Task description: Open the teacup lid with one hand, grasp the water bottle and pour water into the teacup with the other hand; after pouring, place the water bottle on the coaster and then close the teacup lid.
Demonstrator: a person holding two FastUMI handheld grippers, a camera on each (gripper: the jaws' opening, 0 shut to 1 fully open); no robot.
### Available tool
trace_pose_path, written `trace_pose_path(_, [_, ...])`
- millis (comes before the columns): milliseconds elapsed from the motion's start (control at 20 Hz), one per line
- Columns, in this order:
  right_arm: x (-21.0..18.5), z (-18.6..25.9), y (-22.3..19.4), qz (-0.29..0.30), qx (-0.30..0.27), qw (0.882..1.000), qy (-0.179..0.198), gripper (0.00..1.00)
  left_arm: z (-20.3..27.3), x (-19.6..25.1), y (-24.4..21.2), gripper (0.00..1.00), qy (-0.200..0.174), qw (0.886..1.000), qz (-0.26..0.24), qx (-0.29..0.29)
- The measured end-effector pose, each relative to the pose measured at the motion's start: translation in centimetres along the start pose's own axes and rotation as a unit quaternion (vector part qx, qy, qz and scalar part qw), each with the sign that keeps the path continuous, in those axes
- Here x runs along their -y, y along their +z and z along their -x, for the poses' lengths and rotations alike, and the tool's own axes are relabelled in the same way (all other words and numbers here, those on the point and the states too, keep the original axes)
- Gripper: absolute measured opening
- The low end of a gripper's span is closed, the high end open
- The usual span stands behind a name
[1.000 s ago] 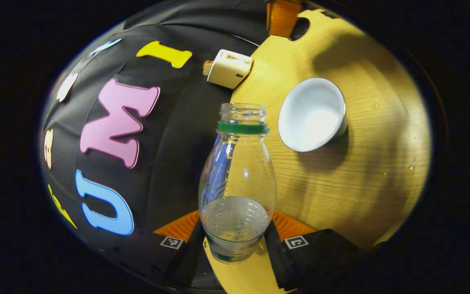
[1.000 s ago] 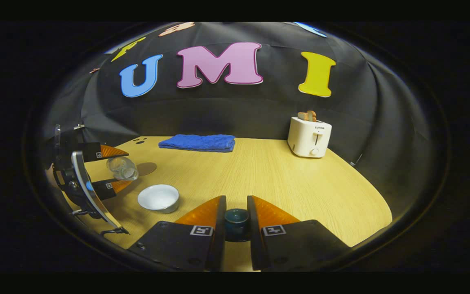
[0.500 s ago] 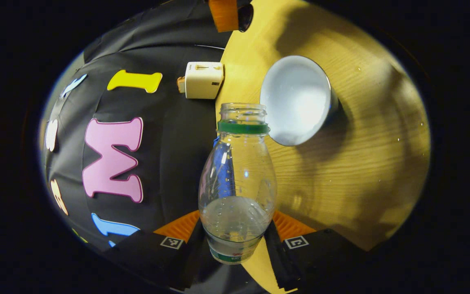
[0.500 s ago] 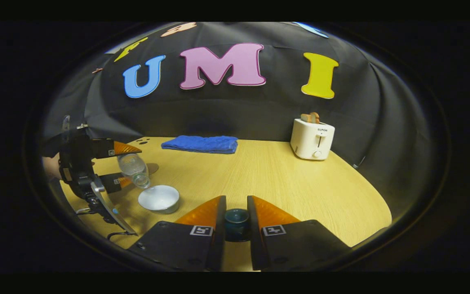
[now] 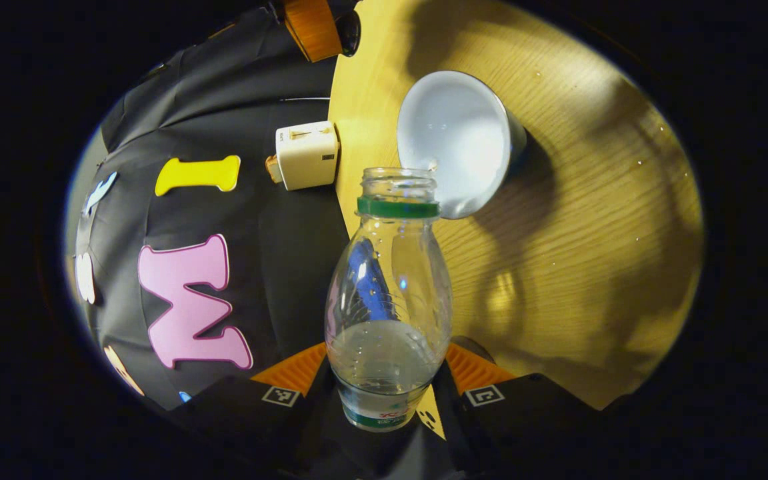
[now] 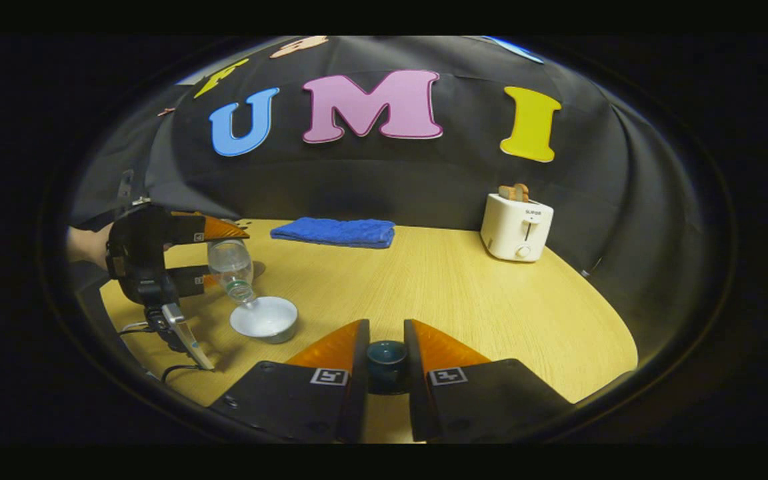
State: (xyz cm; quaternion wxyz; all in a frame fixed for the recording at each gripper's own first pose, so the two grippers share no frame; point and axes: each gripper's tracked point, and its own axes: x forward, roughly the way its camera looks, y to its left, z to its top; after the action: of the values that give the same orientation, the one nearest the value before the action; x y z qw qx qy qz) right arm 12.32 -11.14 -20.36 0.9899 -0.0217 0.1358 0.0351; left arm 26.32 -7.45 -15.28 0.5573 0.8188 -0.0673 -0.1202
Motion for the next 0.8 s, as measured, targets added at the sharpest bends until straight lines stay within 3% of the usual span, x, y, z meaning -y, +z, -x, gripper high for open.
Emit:
trace_pose_path(50, [-0.1, 0.0, 0.1, 0.001, 0.001, 1.000, 0.001, 0.24, -0.3, -0.2, 0.2, 0.75, 0.000, 1.000, -0.007, 0.003])
trace_pose_path(250, [-0.3, 0.0, 0.4, -0.001, 0.005, 1.000, 0.004, 0.24, -0.8, -0.9, 0.7, 0.75, 0.000, 0.999, -0.038, 0.017])
trace_pose_path(300, [-0.4, 0.0, 0.4, -0.002, 0.005, 1.000, 0.006, 0.29, -0.9, -1.1, 0.7, 0.75, 0.003, 0.999, -0.049, 0.020])
trace_pose_path(400, [-0.4, -0.1, 0.3, -0.003, 0.003, 1.000, 0.007, 0.24, -0.9, -1.8, 1.0, 0.75, 0.012, 0.997, -0.072, 0.031])
trace_pose_path(450, [-0.3, -0.1, 0.4, -0.004, 0.003, 1.000, 0.006, 0.34, -0.9, -1.8, 0.9, 0.75, 0.011, 0.996, -0.079, 0.034])
trace_pose_path(600, [-0.1, -0.1, 0.7, -0.014, 0.005, 1.000, 0.001, 0.24, -1.1, -2.4, 1.2, 0.75, 0.012, 0.994, -0.101, 0.042])
trace_pose_path(650, [-0.2, -0.1, 0.6, -0.016, 0.004, 1.000, 0.001, 0.29, -1.1, -2.5, 1.4, 0.75, 0.013, 0.993, -0.107, 0.045])
trace_pose_path(700, [-0.2, 0.0, 0.6, -0.017, 0.004, 1.000, 0.000, 0.24, -1.1, -2.6, 1.4, 0.75, 0.013, 0.992, -0.112, 0.048])
trace_pose_path(800, [-0.2, 0.0, 0.6, -0.017, 0.003, 1.000, 0.000, 0.29, -1.0, -2.8, 1.7, 0.75, 0.016, 0.990, -0.126, 0.053])
